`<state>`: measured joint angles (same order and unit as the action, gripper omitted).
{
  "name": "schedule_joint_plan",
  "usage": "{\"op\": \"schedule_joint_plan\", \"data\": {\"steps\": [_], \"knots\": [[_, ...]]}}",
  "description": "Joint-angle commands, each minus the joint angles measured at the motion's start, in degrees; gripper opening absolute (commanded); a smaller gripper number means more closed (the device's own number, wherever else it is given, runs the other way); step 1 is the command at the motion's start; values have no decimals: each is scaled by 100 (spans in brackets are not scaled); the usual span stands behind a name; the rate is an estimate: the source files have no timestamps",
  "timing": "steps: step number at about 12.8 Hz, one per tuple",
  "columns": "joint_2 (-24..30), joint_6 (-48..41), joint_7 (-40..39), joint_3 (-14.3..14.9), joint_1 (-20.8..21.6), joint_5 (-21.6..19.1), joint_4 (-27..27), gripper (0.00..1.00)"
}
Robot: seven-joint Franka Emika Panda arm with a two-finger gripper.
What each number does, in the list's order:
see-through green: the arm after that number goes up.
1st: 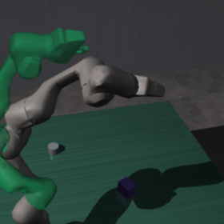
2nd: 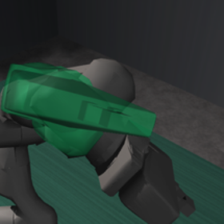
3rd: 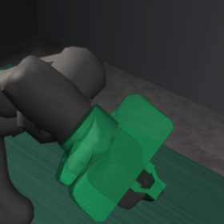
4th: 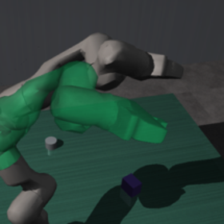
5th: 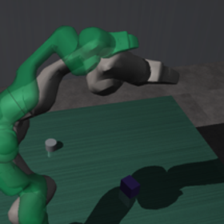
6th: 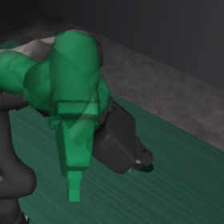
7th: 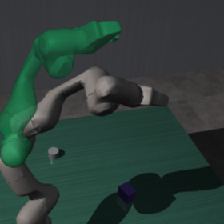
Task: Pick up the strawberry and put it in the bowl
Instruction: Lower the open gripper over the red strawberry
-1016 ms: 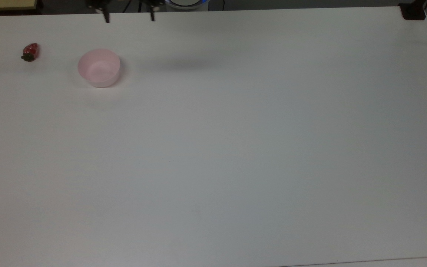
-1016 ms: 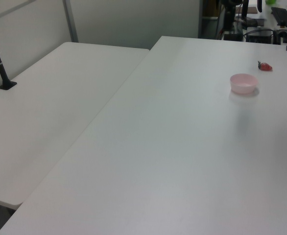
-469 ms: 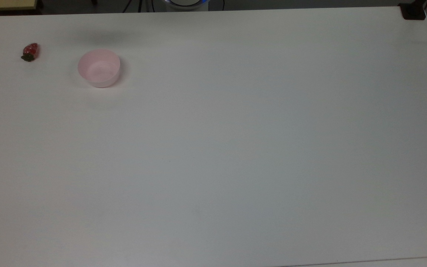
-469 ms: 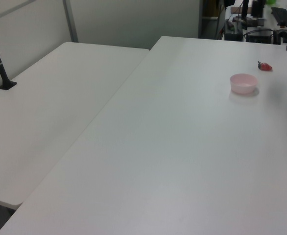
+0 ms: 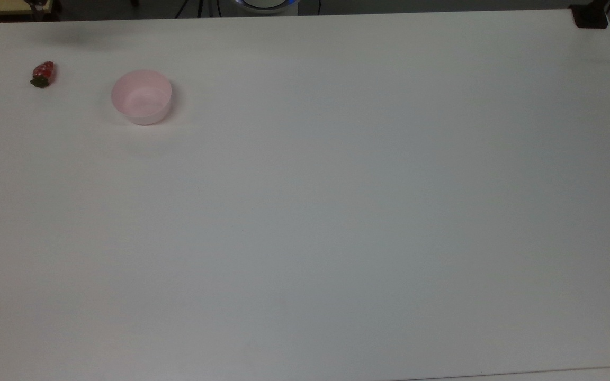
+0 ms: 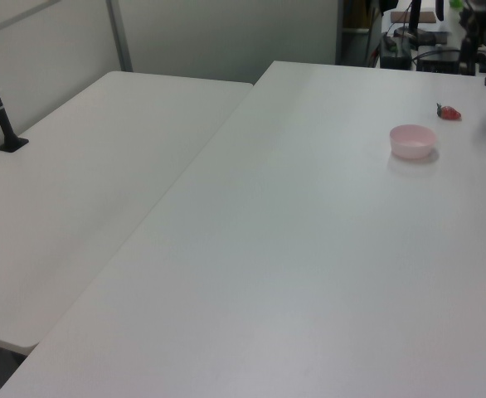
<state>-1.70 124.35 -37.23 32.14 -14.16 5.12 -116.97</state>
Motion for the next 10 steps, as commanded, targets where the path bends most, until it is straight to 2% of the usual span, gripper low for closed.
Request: {"op": "schedule_joint_plan", "data": {"steps": [1,3,4,6,10], "knots": [[-567,642,-329,37,-51,-46,-204,99],[-918,923,-311,37,-51,-159,-204,99],[-1085,1012,-311,11,-51,-386,-204,99],[-1210,1030,-329,-68,-51,-555,-186,99],[-1578,1302,-268,-269,-51,-678,-133,85]]}}
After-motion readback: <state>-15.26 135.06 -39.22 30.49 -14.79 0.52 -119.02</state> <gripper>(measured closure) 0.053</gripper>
